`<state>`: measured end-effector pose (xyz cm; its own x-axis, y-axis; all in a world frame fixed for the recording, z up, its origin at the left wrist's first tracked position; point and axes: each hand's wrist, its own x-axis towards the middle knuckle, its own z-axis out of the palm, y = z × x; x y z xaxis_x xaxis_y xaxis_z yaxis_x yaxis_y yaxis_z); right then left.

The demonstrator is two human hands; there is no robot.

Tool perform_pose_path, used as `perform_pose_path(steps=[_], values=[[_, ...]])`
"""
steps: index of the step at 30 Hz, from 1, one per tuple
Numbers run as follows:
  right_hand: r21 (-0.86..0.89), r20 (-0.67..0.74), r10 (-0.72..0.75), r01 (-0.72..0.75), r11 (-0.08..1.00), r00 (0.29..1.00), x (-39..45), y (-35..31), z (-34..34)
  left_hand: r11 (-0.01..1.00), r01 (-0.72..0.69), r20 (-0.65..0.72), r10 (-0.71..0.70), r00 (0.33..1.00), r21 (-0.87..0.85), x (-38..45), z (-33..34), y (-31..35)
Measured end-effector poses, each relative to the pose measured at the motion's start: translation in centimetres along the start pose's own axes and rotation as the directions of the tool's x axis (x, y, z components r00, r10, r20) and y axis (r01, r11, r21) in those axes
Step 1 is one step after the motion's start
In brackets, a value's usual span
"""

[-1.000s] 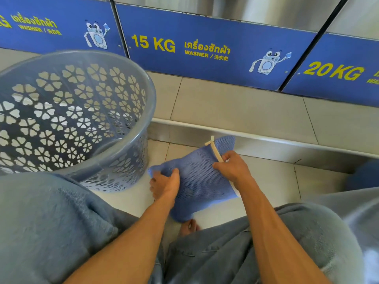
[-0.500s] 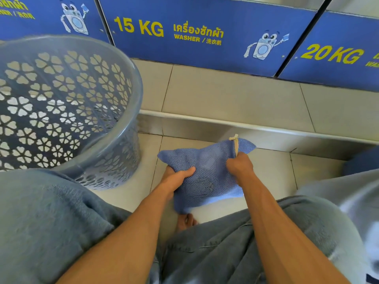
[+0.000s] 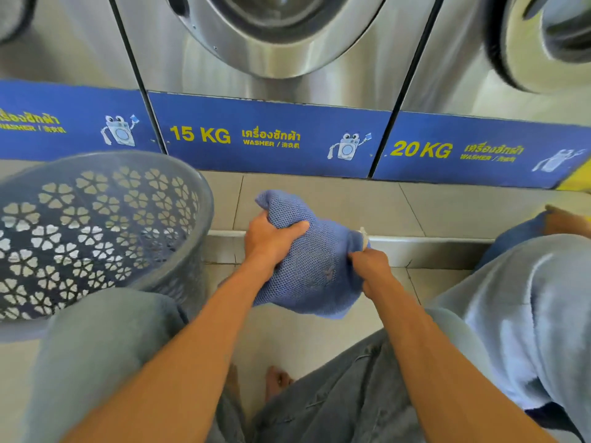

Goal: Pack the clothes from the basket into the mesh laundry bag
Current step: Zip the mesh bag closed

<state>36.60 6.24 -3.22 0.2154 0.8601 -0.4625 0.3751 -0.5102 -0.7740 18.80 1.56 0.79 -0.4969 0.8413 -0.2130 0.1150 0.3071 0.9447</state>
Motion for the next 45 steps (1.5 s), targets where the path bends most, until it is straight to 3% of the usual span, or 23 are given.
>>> perform_pose_path(steps=[4, 12, 14, 22, 24, 27, 29, 30, 32, 34, 39, 45], values=[[-0.046, 0.071, -0.126, 0.129, 0.991, 0.99, -0.8, -4.3, -1.9, 0.999, -0.031, -0.033, 0.03, 0.999, -0.031, 1.7, -2.6, 3.6], [-0.24, 0.072, -0.313, 0.322, 0.916, 0.947, 4.4, -12.9, -1.1, 0.99, 0.138, -0.018, -0.138, 0.99, -0.013, 9.7, -3.6, 4.2], [-0.31, 0.053, -0.358, 0.356, 0.882, 0.932, 6.8, -13.8, 0.2, 0.991, 0.128, -0.014, -0.128, 0.992, 0.022, 12.6, -2.7, 4.2], [-0.284, -0.042, -0.49, 0.46, 0.841, 0.87, 17.5, -19.0, 4.1, 0.986, 0.019, -0.13, 0.003, 0.991, 0.168, 27.1, 0.3, 3.9], [-0.426, -0.037, -0.558, 0.492, 0.76, 0.829, 19.4, -19.1, 4.9, 0.969, 0.025, -0.167, 0.017, 0.986, 0.244, 29.9, 1.3, 3.0], [-0.714, 0.067, -0.631, 0.479, 0.51, 0.773, 21.2, -17.5, 7.4, 0.88, 0.074, -0.167, 0.006, 0.986, 0.469, 32.0, 3.6, 1.4], [-0.744, 0.162, -0.676, 0.539, 0.395, 0.719, 22.1, -16.0, 9.7, 0.799, 0.045, -0.19, 0.088, 0.978, 0.6, 32.3, 4.7, 0.3], [-0.747, 0.198, -0.7, 0.568, 0.345, 0.686, 22.4, -15.3, 10.8, 0.761, -0.016, -0.203, 0.193, 0.96, 0.648, 32.3, 4.9, -0.1], [-0.763, 0.233, -0.737, 0.589, 0.266, 0.635, 23.0, -14.2, 12.5, 0.641, -0.229, -0.146, 0.476, 0.867, 0.732, 32.3, 5.2, -0.8], [-0.777, 0.22, -0.741, 0.573, 0.26, 0.635, 23.5, -13.4, 13.4, 0.532, -0.378, -0.024, 0.601, 0.799, 0.758, 31.9, 5.5, -1.8], [-0.795, 0.219, -0.675, 0.53, 0.295, 0.705, 24.8, -11.4, 13.7, 0.514, -0.314, 0.153, 0.331, 0.931, 0.798, 31.1, 6.5, -4.8], [-0.792, 0.207, -0.65, 0.515, 0.327, 0.731, 26.2, -10.9, 13.9, 0.472, -0.3, 0.206, 0.241, 0.949, 0.829, 33.6, 7.1, -5.0]])
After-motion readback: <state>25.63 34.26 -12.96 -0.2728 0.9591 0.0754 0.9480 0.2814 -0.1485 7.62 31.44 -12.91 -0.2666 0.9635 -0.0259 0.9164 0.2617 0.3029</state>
